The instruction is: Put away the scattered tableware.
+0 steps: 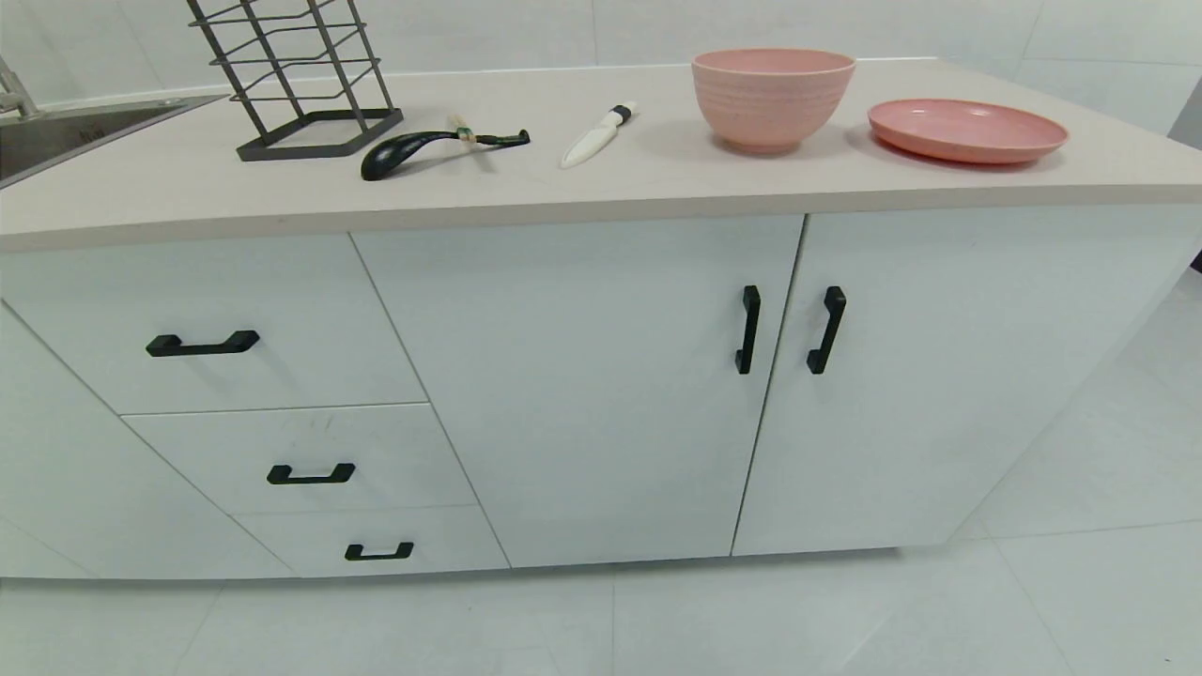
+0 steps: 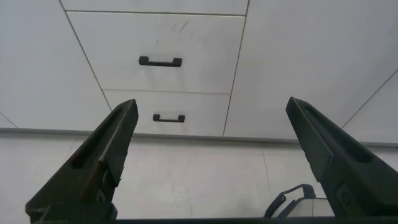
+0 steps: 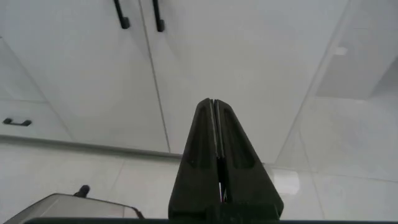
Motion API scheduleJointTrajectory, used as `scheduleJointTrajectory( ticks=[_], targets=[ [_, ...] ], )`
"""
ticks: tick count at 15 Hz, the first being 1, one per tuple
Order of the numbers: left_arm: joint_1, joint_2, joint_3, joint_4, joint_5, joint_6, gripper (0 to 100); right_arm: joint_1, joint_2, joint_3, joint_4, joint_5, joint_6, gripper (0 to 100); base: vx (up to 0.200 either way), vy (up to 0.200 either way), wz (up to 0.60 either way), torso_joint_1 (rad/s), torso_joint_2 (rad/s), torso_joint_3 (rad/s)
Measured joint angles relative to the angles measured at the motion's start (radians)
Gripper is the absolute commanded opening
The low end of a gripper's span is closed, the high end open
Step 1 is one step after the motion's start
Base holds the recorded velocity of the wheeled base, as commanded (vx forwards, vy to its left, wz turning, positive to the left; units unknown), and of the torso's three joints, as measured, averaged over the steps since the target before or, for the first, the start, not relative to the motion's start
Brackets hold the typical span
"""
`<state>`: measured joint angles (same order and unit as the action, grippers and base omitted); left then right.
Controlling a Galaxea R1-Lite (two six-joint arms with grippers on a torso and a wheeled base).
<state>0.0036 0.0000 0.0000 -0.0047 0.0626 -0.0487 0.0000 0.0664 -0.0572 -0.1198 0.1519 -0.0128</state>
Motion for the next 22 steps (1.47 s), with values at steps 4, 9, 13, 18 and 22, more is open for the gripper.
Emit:
scheduleJointTrajectory(
  ticks=[4,9,13,18,22],
  targets=[
    [0.000,0.000,0.000,0.000,0.000,0.000,100,0.024,0.269,-0.109,-0.086,0.106,-0.040,0,0.000,0.000,0.00,0.000,0.00,0.000],
    [0.000,0.000,0.000,-0.001,0.000,-0.001,100,0.050,0.744,-0.123,-0.595,0.204,-0.099,100,0.000,0.000,0.00,0.000,0.00,0.000],
    [0.000,0.000,0.000,0.000,-0.002,0.002,100,0.066,1.113,-0.096,-0.977,0.331,-0.140,100,0.000,0.000,0.00,0.000,0.00,0.000],
    [0.001,0.000,0.000,-0.173,-0.045,0.004,100,0.120,1.363,-0.155,-1.107,0.474,-0.202,100,0.000,0.000,0.00,0.000,0.00,0.000],
    [-0.012,0.037,-0.032,-0.206,-0.290,-0.034,100,0.157,1.458,-0.229,-1.132,0.539,-0.219,100,0.000,0.000,0.00,0.000,0.00,0.000]
  ],
)
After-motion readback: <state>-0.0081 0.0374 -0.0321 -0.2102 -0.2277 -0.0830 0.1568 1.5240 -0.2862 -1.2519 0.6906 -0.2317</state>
